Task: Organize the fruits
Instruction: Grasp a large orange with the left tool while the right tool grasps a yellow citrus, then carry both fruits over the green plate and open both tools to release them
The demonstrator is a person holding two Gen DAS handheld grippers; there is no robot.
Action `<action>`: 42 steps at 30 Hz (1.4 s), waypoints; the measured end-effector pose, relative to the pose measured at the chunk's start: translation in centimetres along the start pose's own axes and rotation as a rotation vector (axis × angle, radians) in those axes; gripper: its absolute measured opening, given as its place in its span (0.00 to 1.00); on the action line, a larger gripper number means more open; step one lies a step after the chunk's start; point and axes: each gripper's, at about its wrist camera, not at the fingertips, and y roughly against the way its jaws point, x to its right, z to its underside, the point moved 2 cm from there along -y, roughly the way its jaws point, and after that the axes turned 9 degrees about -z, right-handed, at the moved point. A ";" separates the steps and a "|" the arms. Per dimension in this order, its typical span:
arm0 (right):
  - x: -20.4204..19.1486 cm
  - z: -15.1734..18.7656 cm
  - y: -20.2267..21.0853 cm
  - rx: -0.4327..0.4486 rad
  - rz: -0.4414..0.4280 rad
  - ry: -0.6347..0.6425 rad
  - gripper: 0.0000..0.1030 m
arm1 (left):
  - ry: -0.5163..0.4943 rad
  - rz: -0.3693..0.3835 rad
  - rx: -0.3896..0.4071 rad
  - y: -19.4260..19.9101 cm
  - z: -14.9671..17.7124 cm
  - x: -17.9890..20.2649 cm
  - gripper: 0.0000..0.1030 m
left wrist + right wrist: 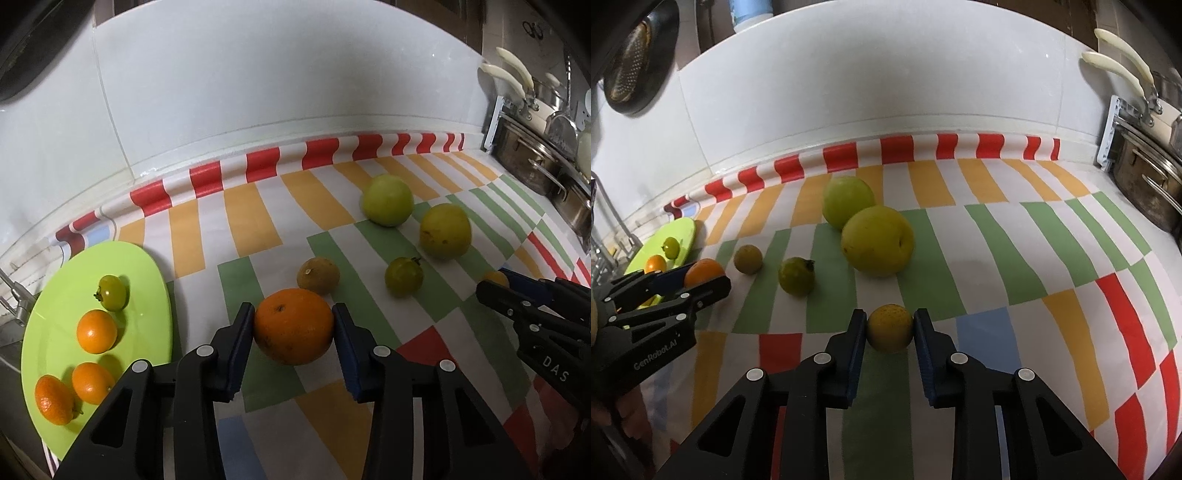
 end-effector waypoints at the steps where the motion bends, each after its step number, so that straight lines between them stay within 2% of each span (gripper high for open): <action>1: -0.1 0.0 0.1 0.003 -0.001 0.002 0.27 | 0.001 -0.001 0.003 0.3 0.0 0.0 0.41; 17: -3.9 -0.8 4.7 0.081 -0.088 0.088 0.27 | 0.055 -0.007 0.075 6.6 1.2 -0.9 0.41; 42: -14.1 -1.5 8.9 0.176 -0.264 0.304 0.27 | 0.198 -0.193 0.129 13.9 5.2 -8.8 0.41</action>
